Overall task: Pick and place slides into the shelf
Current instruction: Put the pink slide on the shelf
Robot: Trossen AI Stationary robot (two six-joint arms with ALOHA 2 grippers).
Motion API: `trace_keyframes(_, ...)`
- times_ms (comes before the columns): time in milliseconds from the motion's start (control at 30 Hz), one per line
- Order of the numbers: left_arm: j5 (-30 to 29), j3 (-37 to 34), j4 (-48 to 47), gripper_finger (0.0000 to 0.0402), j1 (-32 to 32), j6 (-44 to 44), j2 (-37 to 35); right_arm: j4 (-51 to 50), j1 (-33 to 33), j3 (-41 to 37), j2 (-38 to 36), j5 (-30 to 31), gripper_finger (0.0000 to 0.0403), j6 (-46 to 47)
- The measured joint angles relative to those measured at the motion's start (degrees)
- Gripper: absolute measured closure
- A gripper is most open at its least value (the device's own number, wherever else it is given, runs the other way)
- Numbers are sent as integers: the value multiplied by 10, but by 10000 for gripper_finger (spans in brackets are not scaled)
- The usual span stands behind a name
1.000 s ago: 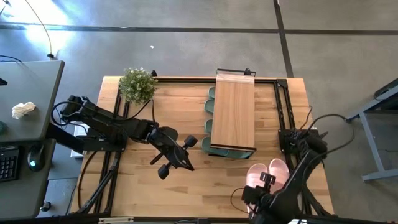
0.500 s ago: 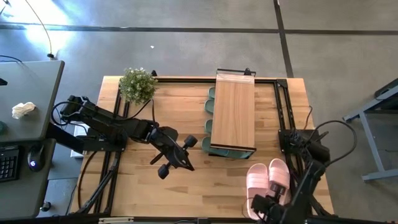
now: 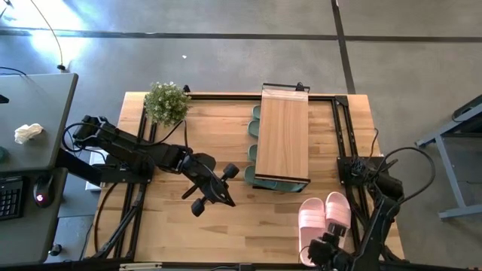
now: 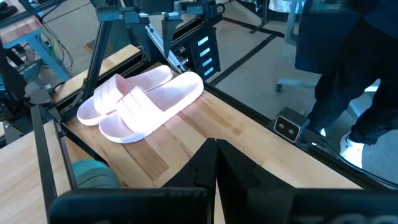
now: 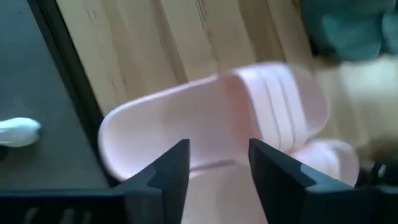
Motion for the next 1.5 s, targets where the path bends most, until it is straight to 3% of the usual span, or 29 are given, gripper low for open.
trace_keyframes(100,0,0,0,401,0,0,0,2,-8,-13,8,21,235,-42)
trace_keyframes(233,0,0,0,401,0,0,0,0,-21,-56,18,-2,233,-60)
trace_keyframes(1000,-16,0,-1,401,0,-2,0,53,-50,-187,17,-9,251,-45)
trace_keyframes(1200,-16,0,-1,401,0,-2,0,57,-64,-189,17,9,295,-45)
trace_keyframes(1400,-16,0,-1,401,0,-2,0,57,-66,-188,17,11,387,-40)
trace_keyframes(1500,-16,0,-1,401,0,-7,0,56,-66,-188,16,14,394,-3)
